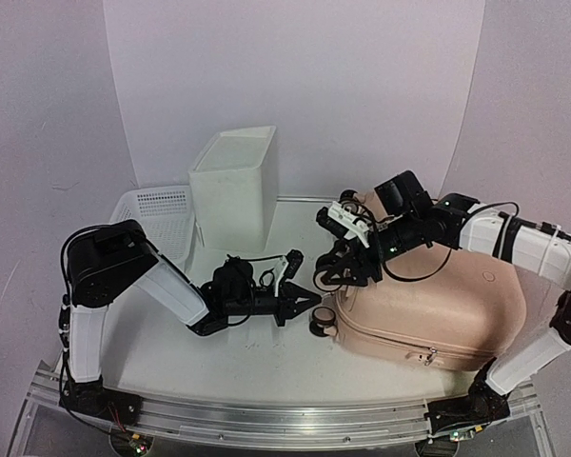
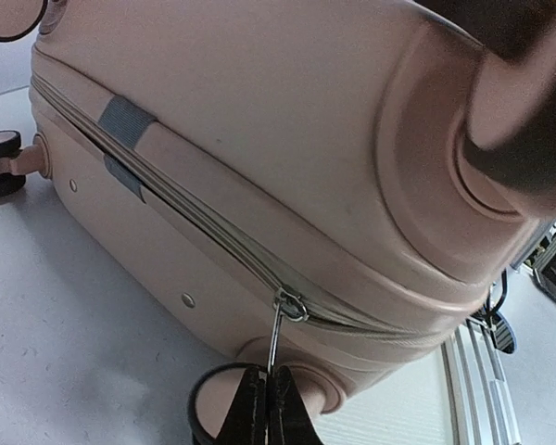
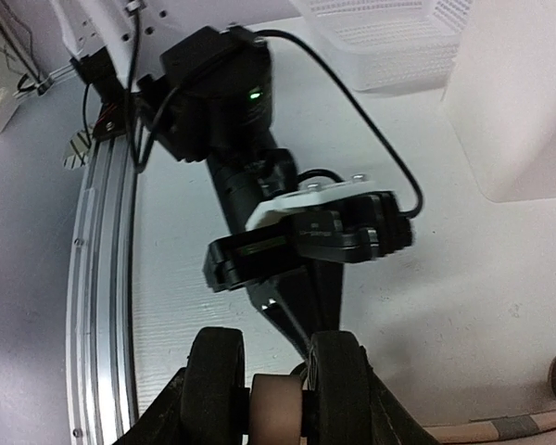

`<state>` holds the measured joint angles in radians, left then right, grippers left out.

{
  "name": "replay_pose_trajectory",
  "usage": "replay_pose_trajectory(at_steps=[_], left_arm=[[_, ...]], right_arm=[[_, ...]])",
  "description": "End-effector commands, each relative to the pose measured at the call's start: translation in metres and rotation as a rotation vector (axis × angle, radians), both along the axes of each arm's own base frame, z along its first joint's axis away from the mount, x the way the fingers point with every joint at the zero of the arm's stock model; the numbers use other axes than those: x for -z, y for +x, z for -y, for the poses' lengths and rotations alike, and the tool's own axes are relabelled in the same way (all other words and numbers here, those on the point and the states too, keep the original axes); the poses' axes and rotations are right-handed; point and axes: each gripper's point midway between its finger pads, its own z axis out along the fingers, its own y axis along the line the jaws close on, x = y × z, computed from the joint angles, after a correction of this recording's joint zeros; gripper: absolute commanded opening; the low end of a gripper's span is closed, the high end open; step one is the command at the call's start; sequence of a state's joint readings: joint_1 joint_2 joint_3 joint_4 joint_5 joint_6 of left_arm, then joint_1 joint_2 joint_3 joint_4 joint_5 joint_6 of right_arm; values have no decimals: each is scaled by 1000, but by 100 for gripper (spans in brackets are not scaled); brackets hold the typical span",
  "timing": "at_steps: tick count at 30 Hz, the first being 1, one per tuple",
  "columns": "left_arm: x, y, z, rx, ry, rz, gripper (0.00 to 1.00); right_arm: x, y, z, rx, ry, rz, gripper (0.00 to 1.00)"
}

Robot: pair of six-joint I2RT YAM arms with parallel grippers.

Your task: Open, take out, and arrange the luggage

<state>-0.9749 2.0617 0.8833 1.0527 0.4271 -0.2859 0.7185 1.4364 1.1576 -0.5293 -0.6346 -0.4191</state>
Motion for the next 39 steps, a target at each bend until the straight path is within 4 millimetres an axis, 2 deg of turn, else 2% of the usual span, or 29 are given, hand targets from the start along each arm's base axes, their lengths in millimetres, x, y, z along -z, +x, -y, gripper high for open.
replay_pose_trajectory(at_steps=[1, 6, 9, 14, 18, 21, 24, 28, 31, 34, 37, 39], left_arm=[[1, 98, -32, -297, -35, -38, 0], [-1, 117, -21, -331, -56, -37, 0], [4, 132, -26, -412, -39, -33, 0], [6, 165, -46, -611, 35, 1, 0], [9, 175, -55, -687, 86, -84, 0], [-2, 177, -71, -755, 52, -122, 0], [-11, 182, -76, -767, -15, -127, 0], [-21, 192, -71, -748, -61, -138, 0], [-22, 205, -80, -770, -101, -196, 0], [-19, 221, -90, -773, -136, -256, 0], [-23, 231, -89, -758, -156, -264, 0], [-31, 234, -77, -707, -165, -259, 0]], right_arm=[[-24, -88, -12, -456, 71, -135, 0], [-3, -96, -24, -584, -55, -195, 0], [5, -105, -27, -643, -136, -198, 0], [18, -121, 4, -605, -226, -191, 0], [20, -125, 28, -495, -243, -108, 0], [22, -128, 46, -433, -242, -84, 0], [23, -130, 50, -407, -193, -53, 0], [34, -133, 55, -381, -197, -72, 0], [42, -132, 60, -359, -232, -81, 0], [41, -138, 66, -362, -221, -76, 0], [45, -141, 71, -363, -225, -73, 0], [49, -142, 72, -363, -244, -92, 0]])
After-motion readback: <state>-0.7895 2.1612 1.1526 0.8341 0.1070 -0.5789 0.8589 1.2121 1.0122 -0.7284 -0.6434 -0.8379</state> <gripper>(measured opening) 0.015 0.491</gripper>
